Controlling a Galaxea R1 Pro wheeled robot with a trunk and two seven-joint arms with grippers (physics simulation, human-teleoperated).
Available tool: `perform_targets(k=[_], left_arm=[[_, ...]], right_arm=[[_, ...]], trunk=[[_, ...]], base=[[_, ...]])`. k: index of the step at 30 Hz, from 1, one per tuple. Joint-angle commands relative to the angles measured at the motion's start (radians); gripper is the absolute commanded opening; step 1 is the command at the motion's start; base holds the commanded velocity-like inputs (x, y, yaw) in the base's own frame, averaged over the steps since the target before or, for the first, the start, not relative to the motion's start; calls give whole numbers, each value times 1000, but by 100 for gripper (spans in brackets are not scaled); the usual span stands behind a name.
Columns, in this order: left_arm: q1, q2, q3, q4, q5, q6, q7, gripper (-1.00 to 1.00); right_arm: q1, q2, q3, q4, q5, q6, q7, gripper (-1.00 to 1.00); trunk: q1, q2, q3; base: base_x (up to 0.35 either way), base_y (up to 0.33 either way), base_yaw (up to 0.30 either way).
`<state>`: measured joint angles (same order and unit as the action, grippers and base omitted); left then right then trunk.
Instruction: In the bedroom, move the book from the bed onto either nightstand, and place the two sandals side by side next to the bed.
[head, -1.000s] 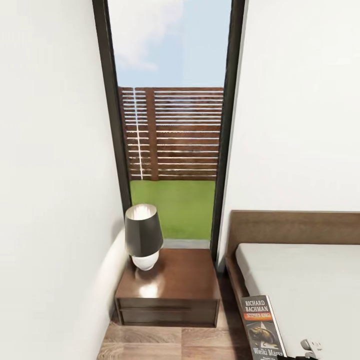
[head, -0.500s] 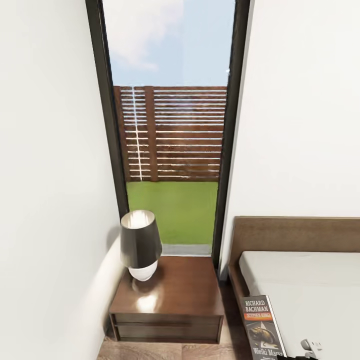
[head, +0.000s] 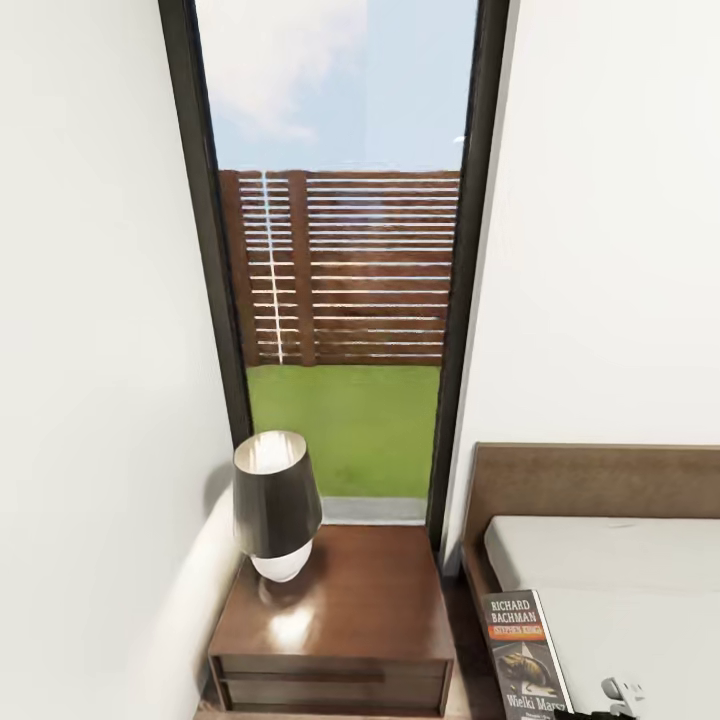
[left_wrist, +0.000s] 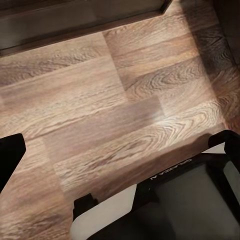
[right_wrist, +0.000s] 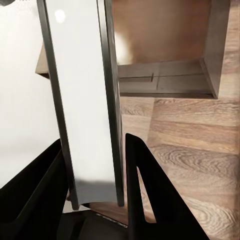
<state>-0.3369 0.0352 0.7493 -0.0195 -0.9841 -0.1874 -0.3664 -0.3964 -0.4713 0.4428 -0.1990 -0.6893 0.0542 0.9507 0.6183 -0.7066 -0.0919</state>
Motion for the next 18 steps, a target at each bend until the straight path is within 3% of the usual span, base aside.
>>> perform_targets(k=[1,8,18], left_arm=[[-1,0,8,-1,-10,-3,-3,100],[-1,0,8,0,-10,-3,-3,100],[-1,0,8,-1,-10,-3,-3,100]], right_arm=[[-1,-1,7,0,-10,6,2,-100],[-1,0,7,0,-10,6,2,-100],[-1,-1,7,0,-10,6,2,-100]], trunk=[[0,-1,-2],[0,-1,-2],[0,-1,-2]], base=[[39,0,0],[48,0,0],[303,0,0]])
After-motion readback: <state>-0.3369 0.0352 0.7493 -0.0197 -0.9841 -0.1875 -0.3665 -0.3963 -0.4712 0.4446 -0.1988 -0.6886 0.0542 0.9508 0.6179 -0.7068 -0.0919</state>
